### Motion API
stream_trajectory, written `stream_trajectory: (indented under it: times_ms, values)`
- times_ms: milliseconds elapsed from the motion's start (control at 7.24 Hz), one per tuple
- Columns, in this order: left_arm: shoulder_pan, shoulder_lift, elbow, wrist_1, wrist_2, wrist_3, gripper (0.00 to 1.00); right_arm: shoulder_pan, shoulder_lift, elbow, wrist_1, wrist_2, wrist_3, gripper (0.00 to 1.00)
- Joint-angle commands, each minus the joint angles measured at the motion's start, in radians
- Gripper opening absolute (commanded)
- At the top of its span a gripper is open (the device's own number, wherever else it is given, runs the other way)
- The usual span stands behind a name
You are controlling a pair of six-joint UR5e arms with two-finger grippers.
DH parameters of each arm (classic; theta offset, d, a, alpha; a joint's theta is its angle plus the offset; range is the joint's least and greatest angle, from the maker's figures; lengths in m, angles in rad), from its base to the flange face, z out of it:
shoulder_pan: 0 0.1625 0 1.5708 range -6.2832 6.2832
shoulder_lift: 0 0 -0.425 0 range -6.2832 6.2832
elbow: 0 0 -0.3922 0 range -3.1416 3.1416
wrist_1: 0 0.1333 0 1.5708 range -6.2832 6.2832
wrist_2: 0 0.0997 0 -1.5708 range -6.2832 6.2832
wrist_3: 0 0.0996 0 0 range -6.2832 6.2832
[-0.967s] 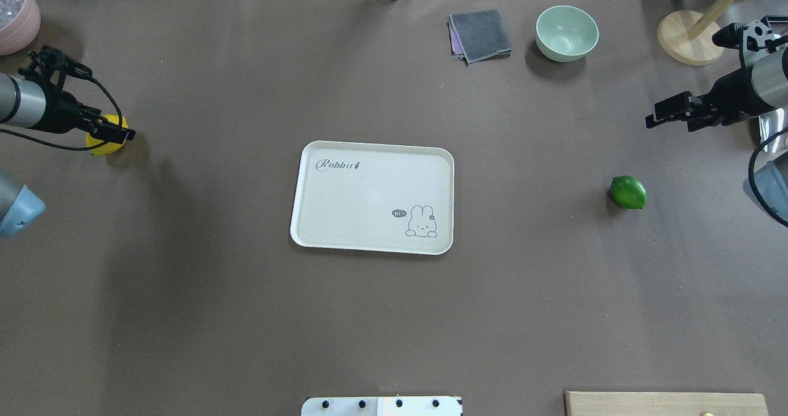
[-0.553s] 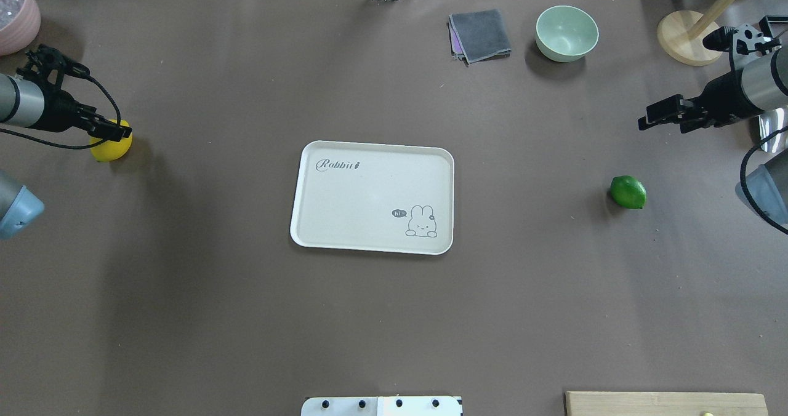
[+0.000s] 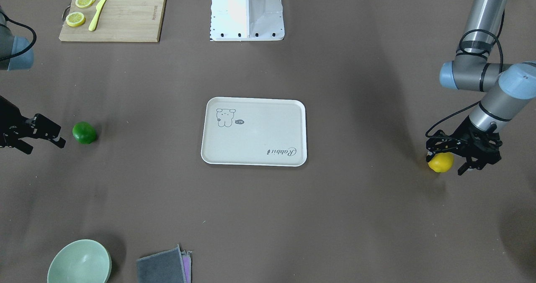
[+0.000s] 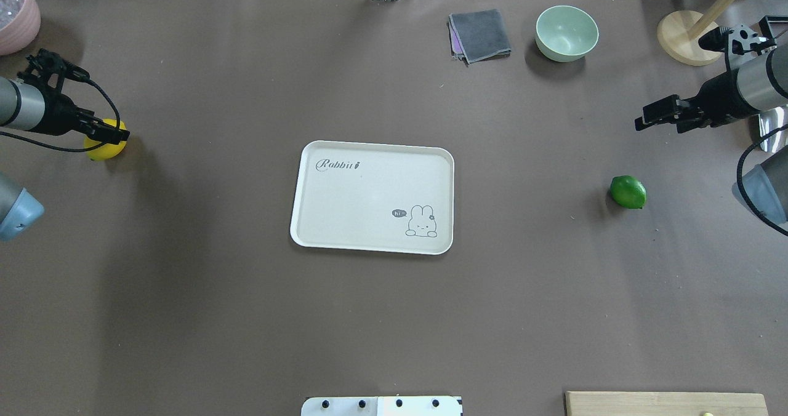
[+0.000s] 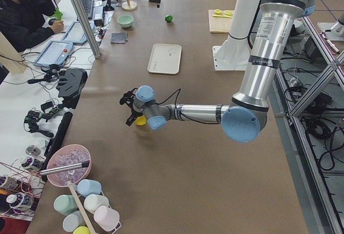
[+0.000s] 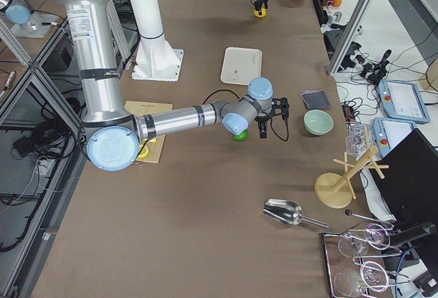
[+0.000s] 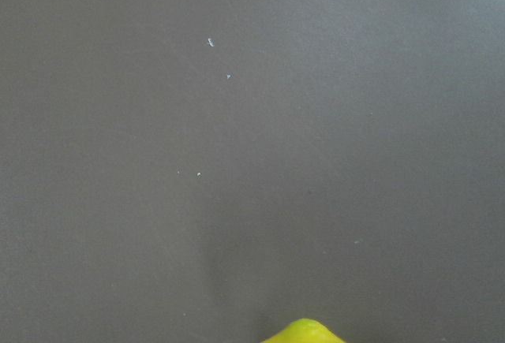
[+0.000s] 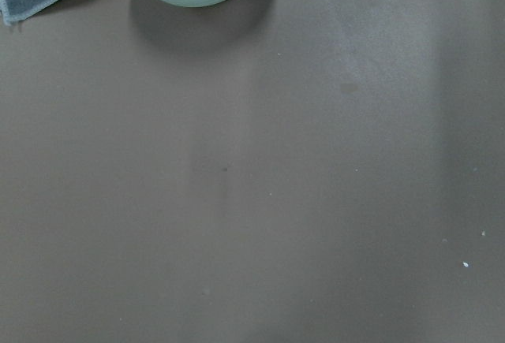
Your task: Place all lemons on tray
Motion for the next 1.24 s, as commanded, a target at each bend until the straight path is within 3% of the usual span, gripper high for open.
stream_trajectory:
  times_ms: [0, 138, 276, 415, 691, 829, 1106]
  values:
    - [0.003, 0.001, 0.006, 0.0, -0.004, -0.007, 0.83, 0.0, 0.002, 0.001, 0.001, 0.0, 0.0, 1.0]
    - [0.004, 0.025, -0.005, -0.003, -0.01, -0.01, 0.1, 0.0, 0.002, 0.001, 0.001, 0.0, 0.0, 1.0]
    - [0.003, 0.032, -0.019, -0.008, -0.015, -0.01, 0.0, 0.0, 0.002, 0.001, 0.001, 0.0, 0.0, 1.0]
    - [-0.017, 0.029, -0.052, 0.033, -0.097, -0.013, 0.0, -0.011, 0.003, 0.002, 0.001, 0.0, 0.0, 1.0]
    - [-0.147, -0.014, -0.164, 0.266, -0.246, -0.007, 0.0, -0.078, 0.012, 0.002, 0.001, -0.07, 0.0, 1.0]
    - [-0.171, -0.045, -0.194, 0.346, -0.262, 0.0, 0.0, -0.112, 0.014, 0.002, 0.001, -0.09, -0.001, 1.0]
    - [-0.178, -0.071, -0.195, 0.37, -0.262, 0.001, 0.0, -0.152, -0.017, -0.007, 0.084, -0.132, -0.081, 1.0]
